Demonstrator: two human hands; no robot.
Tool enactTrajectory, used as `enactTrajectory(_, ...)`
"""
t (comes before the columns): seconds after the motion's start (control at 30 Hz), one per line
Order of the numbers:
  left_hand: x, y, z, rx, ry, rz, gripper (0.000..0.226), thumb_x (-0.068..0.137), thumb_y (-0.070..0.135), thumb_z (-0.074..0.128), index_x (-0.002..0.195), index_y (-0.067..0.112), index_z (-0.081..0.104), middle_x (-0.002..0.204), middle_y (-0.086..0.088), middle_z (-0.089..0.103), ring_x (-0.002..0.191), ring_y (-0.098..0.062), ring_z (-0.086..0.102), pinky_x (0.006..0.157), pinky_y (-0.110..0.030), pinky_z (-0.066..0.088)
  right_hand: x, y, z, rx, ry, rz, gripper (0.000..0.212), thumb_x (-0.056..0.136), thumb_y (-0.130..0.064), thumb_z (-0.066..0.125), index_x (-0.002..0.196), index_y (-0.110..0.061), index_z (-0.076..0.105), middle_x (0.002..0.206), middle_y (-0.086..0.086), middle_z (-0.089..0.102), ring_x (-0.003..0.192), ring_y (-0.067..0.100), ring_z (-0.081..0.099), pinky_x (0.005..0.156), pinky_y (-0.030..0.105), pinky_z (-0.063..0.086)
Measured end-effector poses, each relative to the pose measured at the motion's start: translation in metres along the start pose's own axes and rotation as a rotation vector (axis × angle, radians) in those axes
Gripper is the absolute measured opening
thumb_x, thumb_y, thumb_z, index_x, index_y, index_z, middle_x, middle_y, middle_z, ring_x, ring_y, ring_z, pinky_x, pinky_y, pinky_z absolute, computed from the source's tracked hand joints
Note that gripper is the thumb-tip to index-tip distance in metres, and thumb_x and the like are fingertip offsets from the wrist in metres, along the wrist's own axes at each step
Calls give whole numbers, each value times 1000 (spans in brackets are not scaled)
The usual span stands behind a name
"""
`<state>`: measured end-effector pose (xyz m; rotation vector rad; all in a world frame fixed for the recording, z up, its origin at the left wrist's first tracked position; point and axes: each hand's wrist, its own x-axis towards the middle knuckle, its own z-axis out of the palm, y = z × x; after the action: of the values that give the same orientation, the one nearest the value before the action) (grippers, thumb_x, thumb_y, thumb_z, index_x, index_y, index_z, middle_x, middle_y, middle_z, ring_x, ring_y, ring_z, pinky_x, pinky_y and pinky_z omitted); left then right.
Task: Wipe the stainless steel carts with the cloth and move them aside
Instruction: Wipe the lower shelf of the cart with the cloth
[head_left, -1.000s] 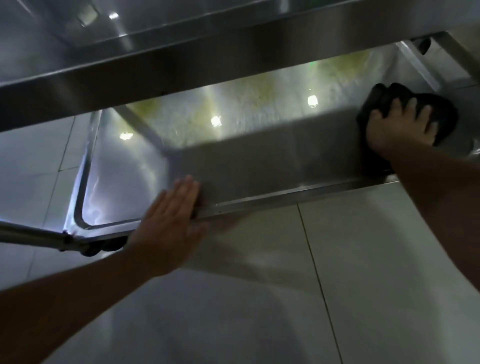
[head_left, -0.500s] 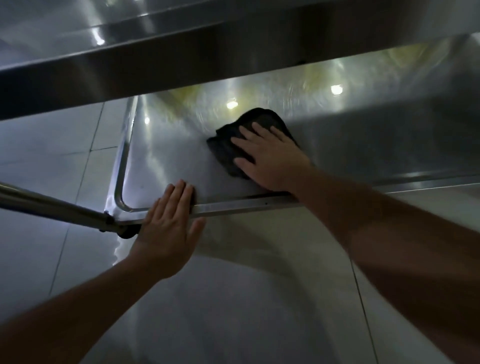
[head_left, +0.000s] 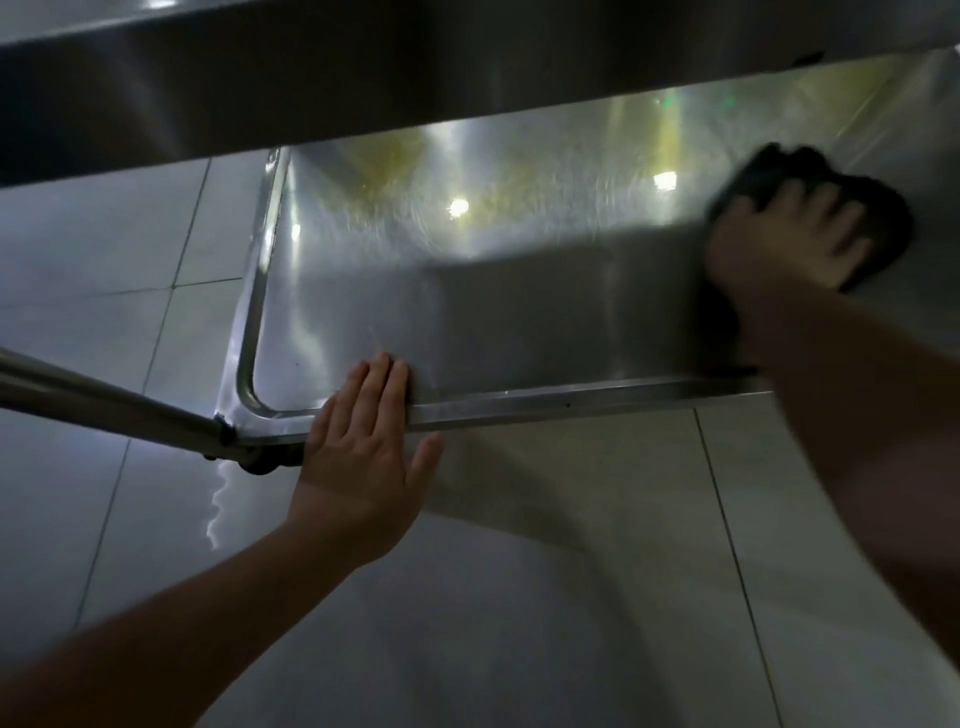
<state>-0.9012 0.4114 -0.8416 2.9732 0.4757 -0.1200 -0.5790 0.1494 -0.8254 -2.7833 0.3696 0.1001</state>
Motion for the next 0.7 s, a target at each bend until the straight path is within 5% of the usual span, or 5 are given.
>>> enactTrajectory(0.2,2,0,-1,38,-24,10,88,101,73,9,170,19,4,177,0,1,163,-16,-9,131,-39,0,-151,-162,62,-104,-201,-742,68,107,-48,25,166,-16,19,174,13,11,160,36,6,127,56,5)
enactTrajectory(0.27,2,-1,0,45,-31,13,88,101,75,7,170,22,-4,177,2,-5,162,-15,-14,130,-39,-3,-178,-183,71,-112,-322,-997,66,108,-51,23,167,-23,15,175,6,5,161,30,0,128,53,0)
enactTrajectory(0.37,1,-1,1,27,-16,24,88,101,76,6,170,22,-3,178,1,-5,162,-15,-15,130,-39,-3,-175,-175,69,-157,-368,-1119,63,108,-53,22,167,-29,17,175,-1,6,161,23,-1,129,49,0)
enactTrajectory(0.53,-2,1,0,-5,20,42,89,100,69,28,170,16,13,177,-5,10,164,-22,2,131,-47,12,-114,-87,45,-115,-157,-839,63,105,-53,33,162,-25,33,172,3,23,159,28,18,127,51,16)
enactTrajectory(0.7,-3,3,-2,14,-7,27,106,88,64,51,170,17,3,178,-6,1,164,-25,-4,131,-43,1,-94,-68,36,-39,-119,-267,69,105,-53,21,167,-22,17,175,5,6,161,30,0,128,56,0)
